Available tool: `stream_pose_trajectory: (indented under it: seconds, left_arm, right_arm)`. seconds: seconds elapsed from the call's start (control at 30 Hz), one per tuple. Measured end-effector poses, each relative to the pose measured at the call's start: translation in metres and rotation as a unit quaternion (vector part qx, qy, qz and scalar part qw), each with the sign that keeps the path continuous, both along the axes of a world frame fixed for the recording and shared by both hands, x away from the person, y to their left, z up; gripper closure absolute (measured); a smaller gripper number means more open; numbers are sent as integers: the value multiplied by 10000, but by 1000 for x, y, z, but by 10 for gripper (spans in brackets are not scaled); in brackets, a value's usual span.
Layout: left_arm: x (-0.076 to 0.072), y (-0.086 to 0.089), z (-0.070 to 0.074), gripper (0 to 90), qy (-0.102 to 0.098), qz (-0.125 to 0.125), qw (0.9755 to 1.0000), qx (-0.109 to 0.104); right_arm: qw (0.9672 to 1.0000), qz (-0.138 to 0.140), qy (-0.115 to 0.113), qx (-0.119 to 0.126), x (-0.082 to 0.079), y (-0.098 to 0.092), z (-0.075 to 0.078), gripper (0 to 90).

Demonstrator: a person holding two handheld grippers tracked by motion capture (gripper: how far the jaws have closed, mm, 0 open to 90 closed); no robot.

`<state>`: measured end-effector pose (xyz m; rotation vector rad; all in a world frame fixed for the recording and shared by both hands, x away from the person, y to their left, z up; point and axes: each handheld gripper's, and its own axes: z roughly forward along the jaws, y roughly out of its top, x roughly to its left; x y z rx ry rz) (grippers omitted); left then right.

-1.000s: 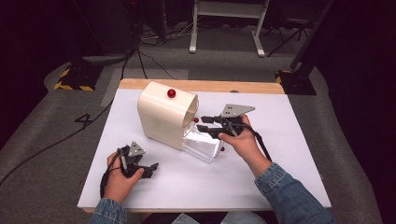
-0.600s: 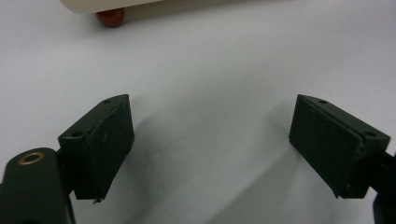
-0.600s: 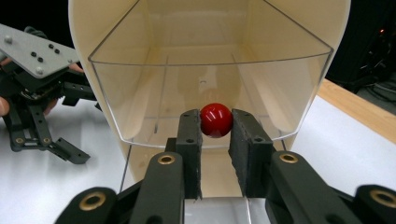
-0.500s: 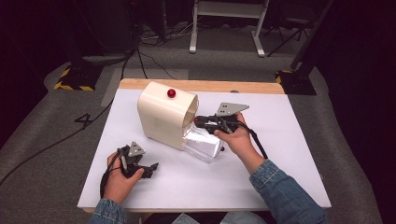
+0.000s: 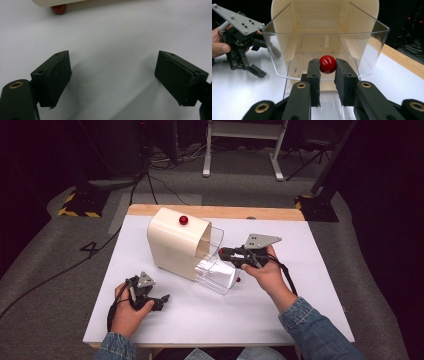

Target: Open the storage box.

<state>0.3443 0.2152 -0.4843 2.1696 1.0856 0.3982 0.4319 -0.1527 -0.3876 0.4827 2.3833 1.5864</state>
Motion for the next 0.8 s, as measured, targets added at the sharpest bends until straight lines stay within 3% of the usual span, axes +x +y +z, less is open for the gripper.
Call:
stream_pose_trajectory:
  seconds: [0.37,0.8]
  left_arm:
    - [0,0,0,142,2,1,10000,-2]
    - [0,0,0,142,2,3,10000,-5]
  right_arm:
    - [9999,-117,39,81,-17,-33,-1,749]
    - [9997,-168,188,52,-19,-40,-12,731]
